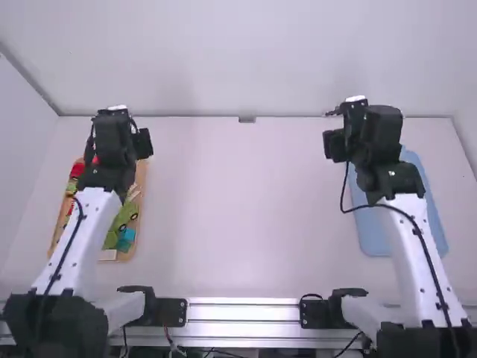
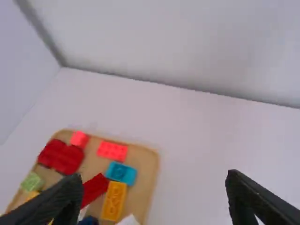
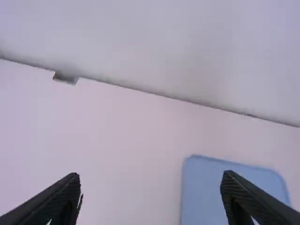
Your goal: Assemble lego blocks to make yellow taxi
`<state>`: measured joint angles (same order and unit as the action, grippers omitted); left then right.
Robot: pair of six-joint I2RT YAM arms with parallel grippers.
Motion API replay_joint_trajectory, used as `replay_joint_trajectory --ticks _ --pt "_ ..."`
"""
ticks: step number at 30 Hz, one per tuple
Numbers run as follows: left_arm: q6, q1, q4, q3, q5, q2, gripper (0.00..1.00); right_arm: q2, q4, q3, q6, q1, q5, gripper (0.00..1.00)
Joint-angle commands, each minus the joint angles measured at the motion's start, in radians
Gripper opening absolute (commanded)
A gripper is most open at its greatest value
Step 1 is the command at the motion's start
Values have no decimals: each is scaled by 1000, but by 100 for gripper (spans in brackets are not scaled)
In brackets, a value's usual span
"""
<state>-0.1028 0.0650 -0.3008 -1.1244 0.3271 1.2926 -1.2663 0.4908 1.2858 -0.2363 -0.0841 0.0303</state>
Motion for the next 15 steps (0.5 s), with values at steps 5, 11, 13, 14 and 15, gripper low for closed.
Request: replay_joint_trajectory --ticks 5,11,13,14,15 --pt "-164 159 -234 -307 -36 288 90 -158 25 192 -41 -47 11 90" --pt "-278 275 -465 -513 -69 491 95 -235 39 271 -56 -66 13 94" --pt "-299 323 -519 -557 -84 552 96 -258 49 295 -60 -68 14 96" --pt "-330 351 -545 -573 -81 584 97 -269 53 307 -62 -69 14 97" --pt "-382 386 -569 -584 -80 614 98 -279 59 317 -64 -70 15 97"
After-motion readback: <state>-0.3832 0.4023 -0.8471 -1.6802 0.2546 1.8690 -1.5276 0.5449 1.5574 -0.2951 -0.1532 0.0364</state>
